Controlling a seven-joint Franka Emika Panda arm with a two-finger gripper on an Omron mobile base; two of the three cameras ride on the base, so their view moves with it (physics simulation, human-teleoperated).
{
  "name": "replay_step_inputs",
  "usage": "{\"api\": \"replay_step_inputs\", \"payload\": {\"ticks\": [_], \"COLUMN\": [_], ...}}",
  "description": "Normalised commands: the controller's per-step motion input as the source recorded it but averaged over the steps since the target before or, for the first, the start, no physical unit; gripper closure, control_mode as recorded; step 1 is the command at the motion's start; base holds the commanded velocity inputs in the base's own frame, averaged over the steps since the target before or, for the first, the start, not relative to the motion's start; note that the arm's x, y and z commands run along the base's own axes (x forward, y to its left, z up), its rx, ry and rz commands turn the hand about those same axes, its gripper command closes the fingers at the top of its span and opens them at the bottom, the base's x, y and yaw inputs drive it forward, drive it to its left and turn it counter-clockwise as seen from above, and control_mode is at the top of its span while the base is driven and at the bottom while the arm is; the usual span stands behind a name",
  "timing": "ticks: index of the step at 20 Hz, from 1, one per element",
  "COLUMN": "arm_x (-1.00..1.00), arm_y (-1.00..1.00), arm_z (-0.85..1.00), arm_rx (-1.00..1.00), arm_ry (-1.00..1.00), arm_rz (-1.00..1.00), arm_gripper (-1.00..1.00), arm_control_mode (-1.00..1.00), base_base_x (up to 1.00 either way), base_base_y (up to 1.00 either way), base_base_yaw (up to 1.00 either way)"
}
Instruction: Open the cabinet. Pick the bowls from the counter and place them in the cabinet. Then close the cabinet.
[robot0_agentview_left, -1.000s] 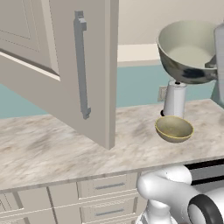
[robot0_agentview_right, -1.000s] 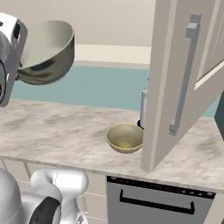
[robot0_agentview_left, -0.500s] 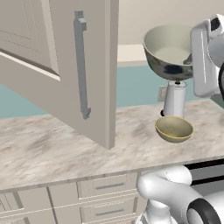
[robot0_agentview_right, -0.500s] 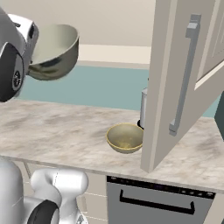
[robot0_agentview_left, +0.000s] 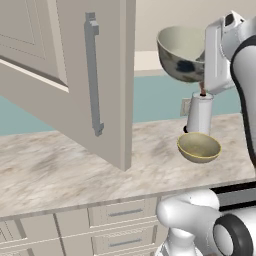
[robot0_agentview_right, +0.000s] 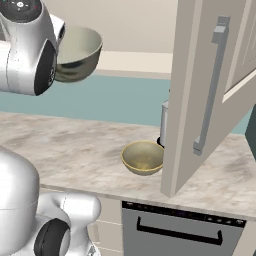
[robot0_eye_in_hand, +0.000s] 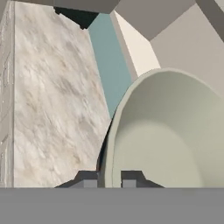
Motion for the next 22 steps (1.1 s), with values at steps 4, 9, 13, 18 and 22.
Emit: {"api": "replay_step_inputs", "payload": {"ticks": [4,9,13,18,22], "arm_x": [0.5,0.3,0.44,0.81,0.99], "arm_y": [0.0,0.0,0.0,0.0,0.0], "arm_z": [0.02,0.16,0.02,-0.01,-0.1], "arm_rx": [0.01,0.0,-0.01,-0.01,-0.01], "arm_ry": [-0.06,-0.05,0.02,0.2,0.21], "arm_rz": [0.0,0.0,0.02,0.07,0.09], "arm_gripper": [1.0,1.0,1.0,1.0,1.0], "arm_control_mode": [-1.0,-1.0,-1.0,-1.0,-1.0], "base_base_x": [0.0,0.0,0.0,0.0,0.0], "base_base_y": [0.0,0.0,0.0,0.0,0.0], "base_base_yaw": [0.0,0.0,0.0,0.0,0.0]}}
